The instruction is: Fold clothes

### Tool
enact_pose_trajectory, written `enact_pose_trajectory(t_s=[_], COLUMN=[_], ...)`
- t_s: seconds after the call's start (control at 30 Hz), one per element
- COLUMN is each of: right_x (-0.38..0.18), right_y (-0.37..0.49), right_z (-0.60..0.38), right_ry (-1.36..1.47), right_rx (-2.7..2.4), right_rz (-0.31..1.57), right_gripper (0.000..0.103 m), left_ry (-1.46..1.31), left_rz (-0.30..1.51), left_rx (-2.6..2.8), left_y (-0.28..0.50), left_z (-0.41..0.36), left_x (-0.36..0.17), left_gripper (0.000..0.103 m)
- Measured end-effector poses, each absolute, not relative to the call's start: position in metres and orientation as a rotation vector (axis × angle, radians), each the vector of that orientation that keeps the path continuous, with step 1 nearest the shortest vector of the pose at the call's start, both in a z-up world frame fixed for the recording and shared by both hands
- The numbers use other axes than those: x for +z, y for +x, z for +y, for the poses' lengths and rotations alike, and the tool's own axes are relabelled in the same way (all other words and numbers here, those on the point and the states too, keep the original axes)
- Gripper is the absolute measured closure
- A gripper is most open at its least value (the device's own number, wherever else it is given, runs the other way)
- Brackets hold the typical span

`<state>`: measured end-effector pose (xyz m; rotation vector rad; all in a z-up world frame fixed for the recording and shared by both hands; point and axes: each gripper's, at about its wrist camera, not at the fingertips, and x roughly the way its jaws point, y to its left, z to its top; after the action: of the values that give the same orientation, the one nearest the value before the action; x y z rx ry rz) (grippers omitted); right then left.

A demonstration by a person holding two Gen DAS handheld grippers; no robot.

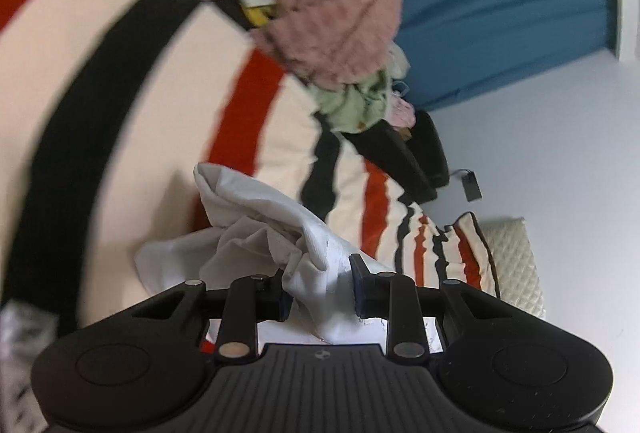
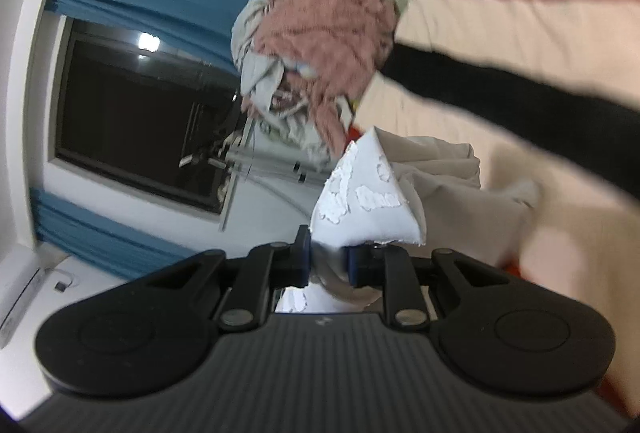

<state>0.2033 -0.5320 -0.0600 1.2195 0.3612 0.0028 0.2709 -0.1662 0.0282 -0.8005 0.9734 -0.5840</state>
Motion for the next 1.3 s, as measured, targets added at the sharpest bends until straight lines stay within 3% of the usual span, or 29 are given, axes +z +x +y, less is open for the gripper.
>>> enact_pose_trajectory(t_s=[0.2,0.3,0.4,0.53,0.73,0.83,0.93,1.07,1.3], right_x=[-0.017,-0.022,-0.064,-0.15,-0.232,-0.24,-0.213,-0.166,-0.056], right_y=[0.262,0.276,0.282,0.271,0.236,0.229,0.218,0.205,0.159], right_z=[-0.602,-0.623,-0.636,-0.634,-0.616,-0.609,-0.599,-0.585,-0.541], right_ry=[1.078,1.007,1.002,1.066,1.151,1.197,1.14,1.041,0.814], right_rx=[-0.035,-0.059,-0.097,-0.168,-0.205,-0.246,-0.338,-0.4,-0.32], right_rz=[0.219,0.147,0.182,0.365,0.493,0.506,0.578,0.633,0.547], right_gripper=[0.082,0.082,0.082,0.082,0.081,0.078,0.074,0.074,0.074], left_ry=[-0.76,-0.717,-0.646,-0.533,-0.331,-0.282,-0.234,-0.17,-0.135], left_rz=[0.846,0.785,0.801,0.973,0.934,0.909,0.872,0.822,0.664], left_rx=[-0.717,-0.749,-0.76,-0.733,-0.763,-0.74,-0.715,-0.682,-0.691], left_y=[0.36,0.377,0.376,0.361,0.33,0.319,0.3,0.275,0.199], left_z=[-0.265,-0.297,-0.311,-0.304,-0.295,-0.292,-0.28,-0.264,-0.224], left_x=[0.058,0.045,-0.003,-0.093,-0.126,-0.106,-0.07,-0.023,0.092], left_gripper=[0.074,0.073,0.073,0.074,0.067,0.064,0.062,0.049,0.028])
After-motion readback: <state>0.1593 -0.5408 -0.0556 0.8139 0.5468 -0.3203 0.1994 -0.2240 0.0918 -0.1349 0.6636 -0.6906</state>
